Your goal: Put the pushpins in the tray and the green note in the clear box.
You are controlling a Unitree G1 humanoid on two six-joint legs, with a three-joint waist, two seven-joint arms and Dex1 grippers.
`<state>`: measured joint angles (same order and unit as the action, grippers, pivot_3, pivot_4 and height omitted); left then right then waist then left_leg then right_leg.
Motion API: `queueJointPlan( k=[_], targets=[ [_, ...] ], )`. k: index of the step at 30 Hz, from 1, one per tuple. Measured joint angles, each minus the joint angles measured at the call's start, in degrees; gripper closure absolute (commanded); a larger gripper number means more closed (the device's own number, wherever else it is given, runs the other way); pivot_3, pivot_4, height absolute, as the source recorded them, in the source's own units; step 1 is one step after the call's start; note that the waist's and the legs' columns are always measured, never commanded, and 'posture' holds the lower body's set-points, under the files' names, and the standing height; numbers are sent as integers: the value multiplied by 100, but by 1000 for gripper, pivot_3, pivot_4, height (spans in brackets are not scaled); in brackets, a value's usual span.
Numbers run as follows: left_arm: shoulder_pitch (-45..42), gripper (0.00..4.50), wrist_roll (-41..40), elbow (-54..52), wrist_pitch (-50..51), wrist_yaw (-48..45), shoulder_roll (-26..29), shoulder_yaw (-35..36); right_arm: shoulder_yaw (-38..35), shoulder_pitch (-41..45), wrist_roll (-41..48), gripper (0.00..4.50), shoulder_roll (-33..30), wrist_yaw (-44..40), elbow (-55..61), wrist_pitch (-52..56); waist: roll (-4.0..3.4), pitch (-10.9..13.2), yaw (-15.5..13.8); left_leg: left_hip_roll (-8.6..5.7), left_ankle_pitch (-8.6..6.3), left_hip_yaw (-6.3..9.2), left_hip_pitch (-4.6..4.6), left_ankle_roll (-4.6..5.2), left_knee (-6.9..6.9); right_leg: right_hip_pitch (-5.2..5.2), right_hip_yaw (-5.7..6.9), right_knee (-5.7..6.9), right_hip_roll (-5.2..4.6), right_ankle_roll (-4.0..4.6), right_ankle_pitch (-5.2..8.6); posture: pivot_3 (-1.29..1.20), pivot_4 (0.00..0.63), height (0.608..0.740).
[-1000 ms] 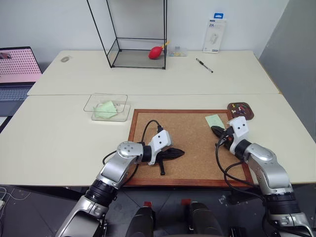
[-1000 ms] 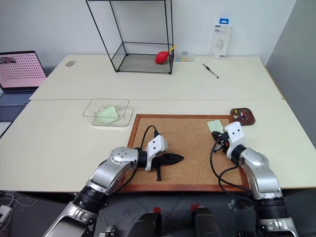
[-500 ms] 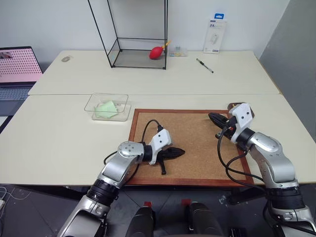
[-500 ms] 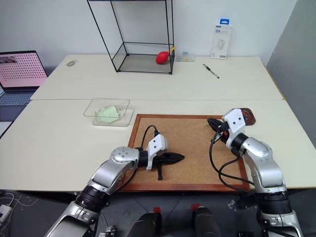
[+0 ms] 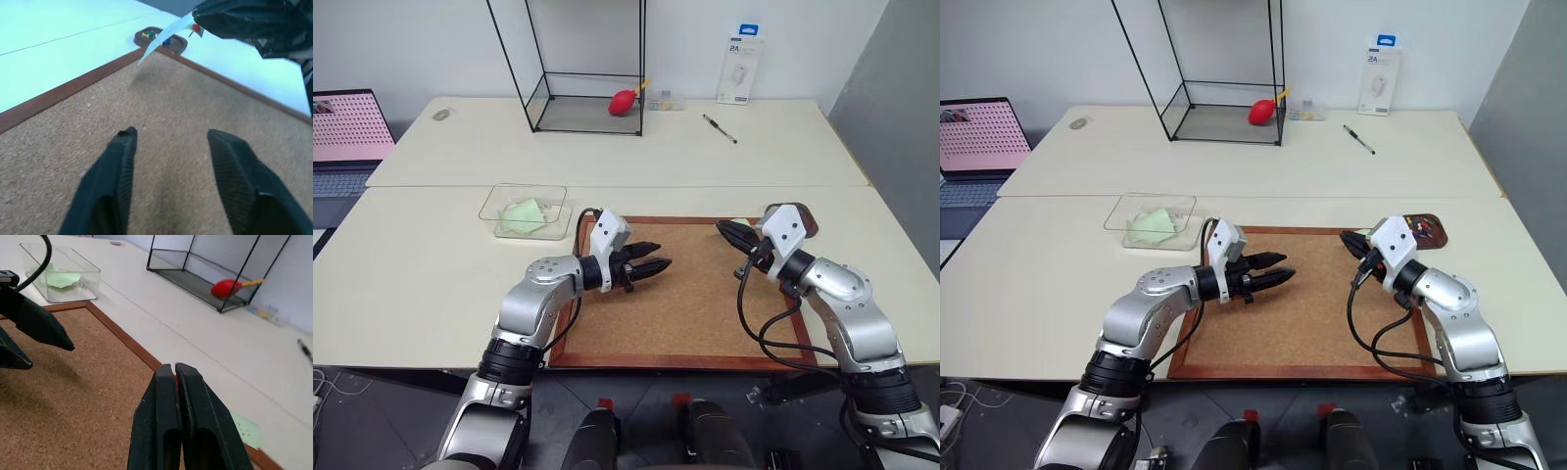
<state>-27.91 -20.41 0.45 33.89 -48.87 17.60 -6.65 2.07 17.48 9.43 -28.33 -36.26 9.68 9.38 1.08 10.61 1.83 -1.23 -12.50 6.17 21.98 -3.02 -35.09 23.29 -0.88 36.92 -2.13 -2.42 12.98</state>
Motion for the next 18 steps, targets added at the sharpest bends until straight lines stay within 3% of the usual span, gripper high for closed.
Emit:
queueJointPlan(
  k=[5, 8, 18],
  targets=[
    [-53, 519, -122, -4, 193, 127, -74, 23, 143, 20, -223, 4500, -37, -49, -8, -417, 2, 1, 3, 1, 0, 0, 1, 0, 0, 0, 0, -1, 1, 0, 0, 0, 150, 740],
    [-118, 36, 464, 82, -587, 195, 80, -339, 152, 18, -214, 4500, -36, -122, 17, -437, 2, 1, -6, -1, 0, -1, 1, -1, 0, 0, -3, -1, 1, 0, 0, 0, 150, 740],
    [-801, 36, 1407, 1422, -2685, 50, -68, -870, 161, 110, 349, 4500, 96, -242, 682, 470, 5, 3, -17, -1, 0, 1, 3, -1, -1, 0, 0, -2, 0, 1, 0, 0, 150, 740]
  ],
)
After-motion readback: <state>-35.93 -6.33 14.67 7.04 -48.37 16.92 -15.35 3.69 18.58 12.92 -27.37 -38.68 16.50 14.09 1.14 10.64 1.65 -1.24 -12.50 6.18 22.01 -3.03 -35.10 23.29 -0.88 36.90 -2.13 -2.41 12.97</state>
